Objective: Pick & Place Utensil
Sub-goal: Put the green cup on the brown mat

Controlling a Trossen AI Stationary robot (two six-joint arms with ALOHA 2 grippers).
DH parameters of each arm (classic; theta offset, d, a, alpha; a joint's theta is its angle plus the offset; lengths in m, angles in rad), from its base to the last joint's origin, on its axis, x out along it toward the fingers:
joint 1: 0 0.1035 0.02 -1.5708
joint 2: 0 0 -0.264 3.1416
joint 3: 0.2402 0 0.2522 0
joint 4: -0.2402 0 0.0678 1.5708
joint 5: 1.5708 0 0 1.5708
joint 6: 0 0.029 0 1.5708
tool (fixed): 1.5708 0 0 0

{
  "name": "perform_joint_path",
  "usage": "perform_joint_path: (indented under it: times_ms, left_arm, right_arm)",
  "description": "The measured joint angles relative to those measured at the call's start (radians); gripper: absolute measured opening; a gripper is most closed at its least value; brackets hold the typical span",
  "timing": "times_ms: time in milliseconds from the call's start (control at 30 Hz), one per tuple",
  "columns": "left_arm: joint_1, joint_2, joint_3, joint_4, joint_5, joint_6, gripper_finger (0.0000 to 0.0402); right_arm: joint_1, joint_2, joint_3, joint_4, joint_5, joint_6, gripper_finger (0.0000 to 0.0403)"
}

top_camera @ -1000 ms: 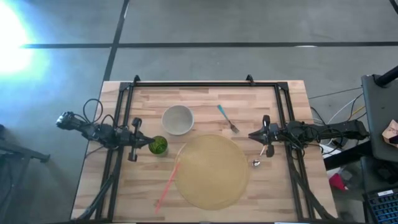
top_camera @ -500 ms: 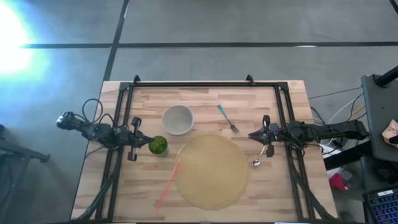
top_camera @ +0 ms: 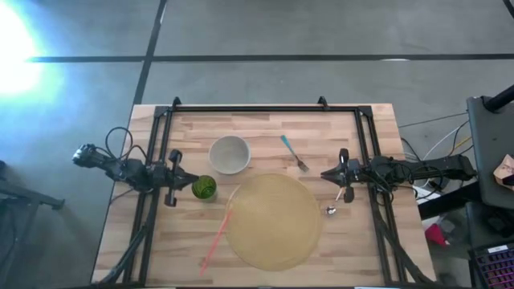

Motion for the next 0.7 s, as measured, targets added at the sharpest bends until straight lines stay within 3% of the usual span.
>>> perform_joint_path:
  times_ms: [333,533,700]
  left_arm:
    - [0.0,0.0,0.002,0.142,-0.113,-0.078,0.0153]
    - [0.0,0.019,0.076,0.142,-0.158,-0.084,0.0169]
    - [0.0,0.119,0.18,0.087,-0.233,-0.096,0.0167]
  right_arm:
    - [0.0,0.0,0.0,0.0,0.0,0.0,0.0043]
    - [0.0,0.0,0.0,0.0,0.0,0.0,0.0043]
    - [0.0,0.0,0.0,0.0,0.0,0.0,0.0043]
